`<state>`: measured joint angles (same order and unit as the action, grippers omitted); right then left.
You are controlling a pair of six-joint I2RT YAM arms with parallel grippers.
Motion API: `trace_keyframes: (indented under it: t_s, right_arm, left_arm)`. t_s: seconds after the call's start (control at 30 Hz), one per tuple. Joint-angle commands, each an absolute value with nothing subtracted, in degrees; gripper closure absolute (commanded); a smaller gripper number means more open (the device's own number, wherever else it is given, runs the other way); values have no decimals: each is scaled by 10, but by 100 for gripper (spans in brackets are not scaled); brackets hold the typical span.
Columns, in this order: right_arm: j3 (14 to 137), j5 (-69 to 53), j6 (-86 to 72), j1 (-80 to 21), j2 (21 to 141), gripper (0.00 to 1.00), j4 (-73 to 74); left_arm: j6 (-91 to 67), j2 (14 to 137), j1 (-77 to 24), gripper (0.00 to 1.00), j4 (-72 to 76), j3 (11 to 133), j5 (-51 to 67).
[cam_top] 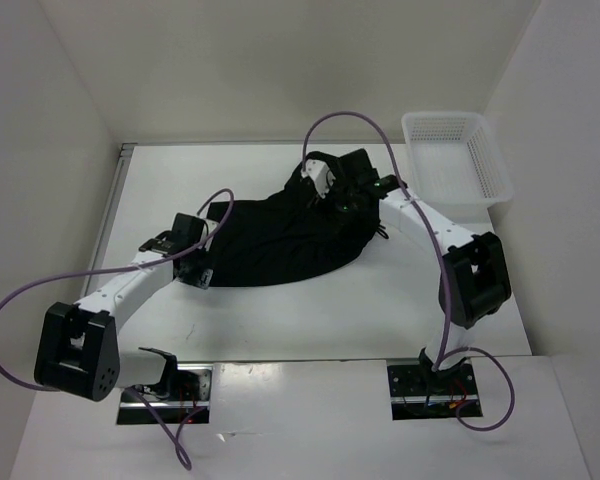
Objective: Fold and stack the shorts
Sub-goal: Flatten the shorts out
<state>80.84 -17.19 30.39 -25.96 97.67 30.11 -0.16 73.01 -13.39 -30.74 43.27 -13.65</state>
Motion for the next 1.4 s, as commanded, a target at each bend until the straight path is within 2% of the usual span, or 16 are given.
trace_keyframes:
  t_s: [0.0,0.1,0.2,0.4,0.47,0.57,0.63,0.73,0.8,0.87,0.93,0.97,1.07,1.1,1.13,1.37]
  right_arm:
    - [779,-111,363,-264,994,24,279]
    - [761,-80,431,-303,1006,13,289]
    - [744,-58,446,-331,1012,11,280]
    - [717,-13,458,-337,1036,15,246]
    - [710,-8,458,-337,1036,24,241]
    - [699,-1,458,-337,1042,46,234]
    - [694,17,453,-337,1042,57,226]
    - [682,45,459,-337,1036,55,207]
    - [677,57,465,-331,1036,40,200]
    - [665,62,470,-331,1025,38,200]
    - [665,68,470,-331,1019,40,200]
    - [658,68,470,-331,1013,42,200]
    - [642,68,484,-331,1007,75,200]
    - [636,68,484,-331,1001,93,206]
    - [635,75,484,-331,1001,100,200]
    - [793,161,462,-313,1002,100,99]
  left_arm:
    - [0,744,-124,19,-283,435,-116]
    - [0,760,-119,19,-246,396,-138]
    - [0,783,-113,19,-220,389,-143]
    - [0,829,-112,19,-188,409,-126]
    - [0,834,-112,22,-183,401,-127]
    - [0,834,-112,34,-188,395,-105]
    - [0,839,-112,51,-193,389,-99]
    - [0,839,-112,77,-182,373,-99]
    - [0,834,-112,86,-177,359,-105]
    - [0,834,-112,100,-171,359,-105]
    - [0,834,-107,100,-171,359,-105]
    - [0,834,-107,100,-171,365,-105]
    - [0,834,-102,100,-171,370,-112]
    - [0,834,-95,100,-166,380,-112]
    - [0,834,-90,100,-161,387,-126]
    - [0,862,-33,100,-135,588,-172]
